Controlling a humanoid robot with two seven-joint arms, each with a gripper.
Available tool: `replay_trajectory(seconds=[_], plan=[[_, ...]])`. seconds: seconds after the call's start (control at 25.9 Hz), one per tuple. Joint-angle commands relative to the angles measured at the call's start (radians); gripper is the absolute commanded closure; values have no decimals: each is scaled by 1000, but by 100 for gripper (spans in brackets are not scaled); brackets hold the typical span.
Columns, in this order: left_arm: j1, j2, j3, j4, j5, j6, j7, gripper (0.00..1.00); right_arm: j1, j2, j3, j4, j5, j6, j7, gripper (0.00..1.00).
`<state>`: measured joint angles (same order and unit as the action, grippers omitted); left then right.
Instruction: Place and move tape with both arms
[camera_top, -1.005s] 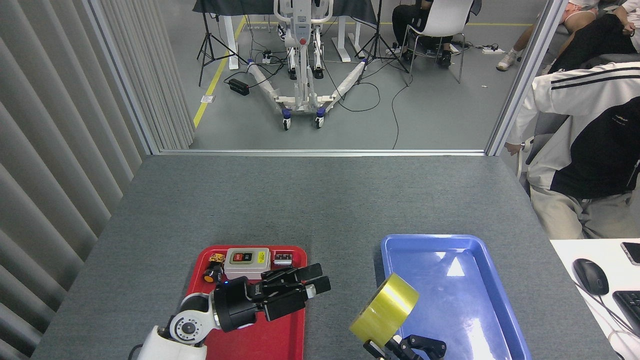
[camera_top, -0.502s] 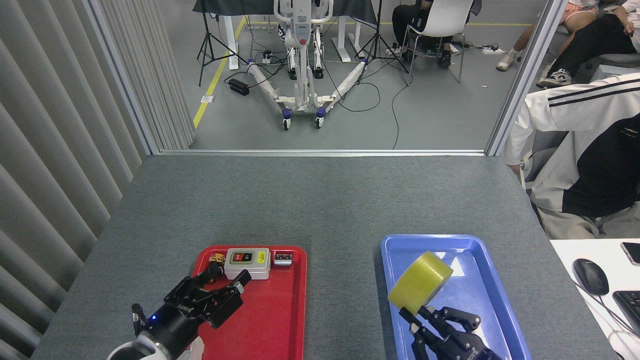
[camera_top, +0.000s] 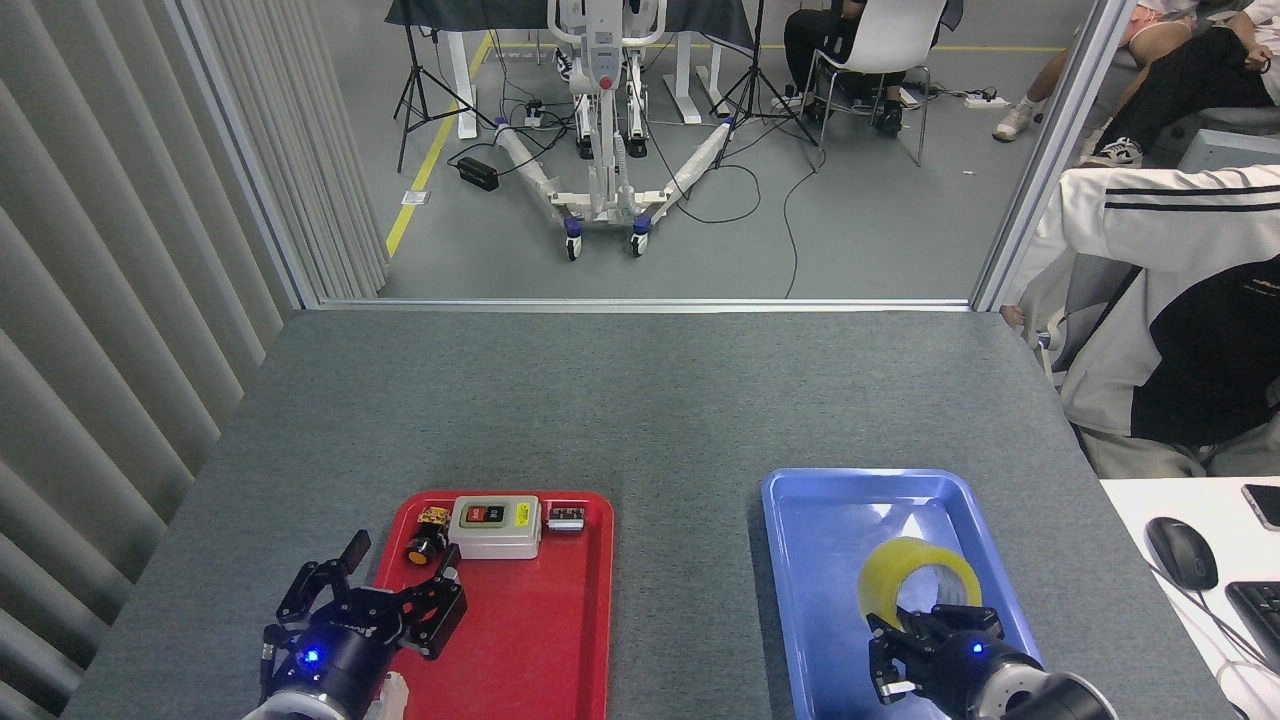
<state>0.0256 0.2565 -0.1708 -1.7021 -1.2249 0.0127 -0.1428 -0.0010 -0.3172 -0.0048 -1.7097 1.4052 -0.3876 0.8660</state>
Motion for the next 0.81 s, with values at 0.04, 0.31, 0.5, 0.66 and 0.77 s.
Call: replay_trajectory(seconds=[0.04, 0.31, 0.5, 0.66, 0.77], plan=[[2, -11, -13, 19, -38, 7, 58, 1, -53, 27, 39, 24, -29, 93, 242, 100], [2, -14, -29, 29, -38, 6, 124, 1, -43, 36, 39, 30, -26, 260, 160, 0], [2, -29, -30, 24, -36, 6, 167, 0, -25, 56, 37, 27, -26, 335, 16, 0], [2, -33, -30, 22, -35, 6, 186, 0, -24, 55, 26, 27, -22, 372, -128, 0], [2, -33, -38, 22, -35, 6, 187, 0, -13, 58, 25, 25, -22, 404, -150, 0]])
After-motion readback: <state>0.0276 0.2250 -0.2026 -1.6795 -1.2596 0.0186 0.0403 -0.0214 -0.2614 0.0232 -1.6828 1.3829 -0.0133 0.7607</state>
